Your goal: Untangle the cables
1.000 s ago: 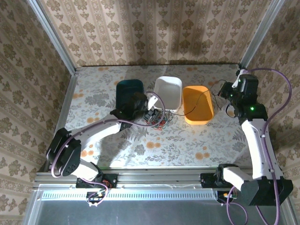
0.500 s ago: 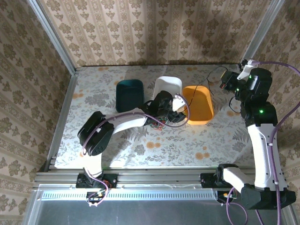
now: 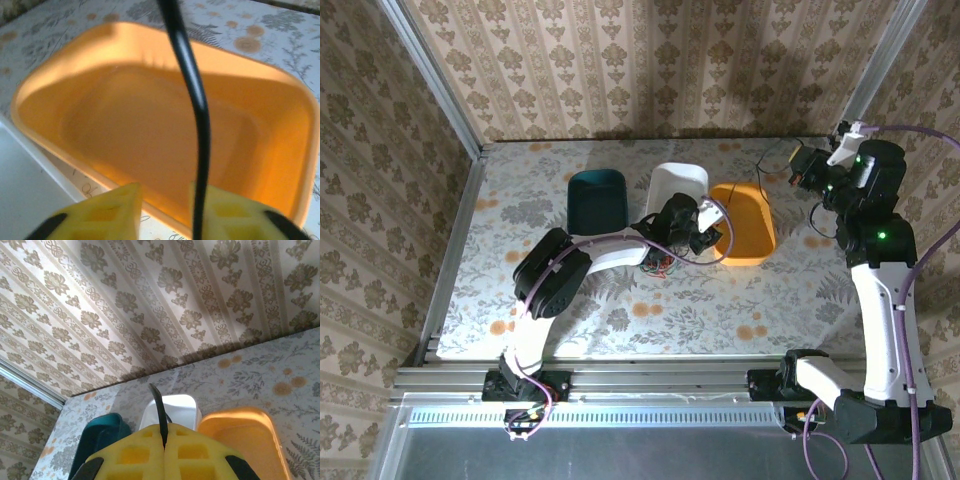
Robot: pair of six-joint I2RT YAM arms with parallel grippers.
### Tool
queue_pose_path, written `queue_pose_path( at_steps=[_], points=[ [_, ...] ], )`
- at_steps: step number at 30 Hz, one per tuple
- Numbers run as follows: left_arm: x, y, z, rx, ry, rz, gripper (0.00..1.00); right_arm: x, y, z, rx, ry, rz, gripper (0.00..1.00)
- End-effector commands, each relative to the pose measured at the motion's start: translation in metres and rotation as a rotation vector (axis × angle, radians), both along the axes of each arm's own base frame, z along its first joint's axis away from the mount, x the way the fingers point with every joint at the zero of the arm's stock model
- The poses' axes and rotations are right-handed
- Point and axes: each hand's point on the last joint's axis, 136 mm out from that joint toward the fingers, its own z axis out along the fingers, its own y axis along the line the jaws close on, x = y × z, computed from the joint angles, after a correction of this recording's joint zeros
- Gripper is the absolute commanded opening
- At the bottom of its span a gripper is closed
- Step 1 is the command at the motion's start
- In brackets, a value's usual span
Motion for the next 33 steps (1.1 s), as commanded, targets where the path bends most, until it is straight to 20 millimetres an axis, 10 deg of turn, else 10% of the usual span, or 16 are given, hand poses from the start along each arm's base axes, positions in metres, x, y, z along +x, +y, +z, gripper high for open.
queue_pose_path(
  at_steps=[1,16,33],
  points=[
    [0.014,0.003,0.023,-0.08,-0.006,0.056,0.0,-0.005,-0.002,0.013,0.011,-0.019,-0.02,0.0],
    [0.012,0.088,0.037,-0.377,0.104,0.167,0.0,-0.029,-0.107,-0.025,-0.02,0.105,-0.549,0.0],
    [0.031,0.116,0.078,-0.413,0.141,0.337,0.0,0.061,-0.015,-0.135,0.004,0.315,-0.245,0.0]
  ],
)
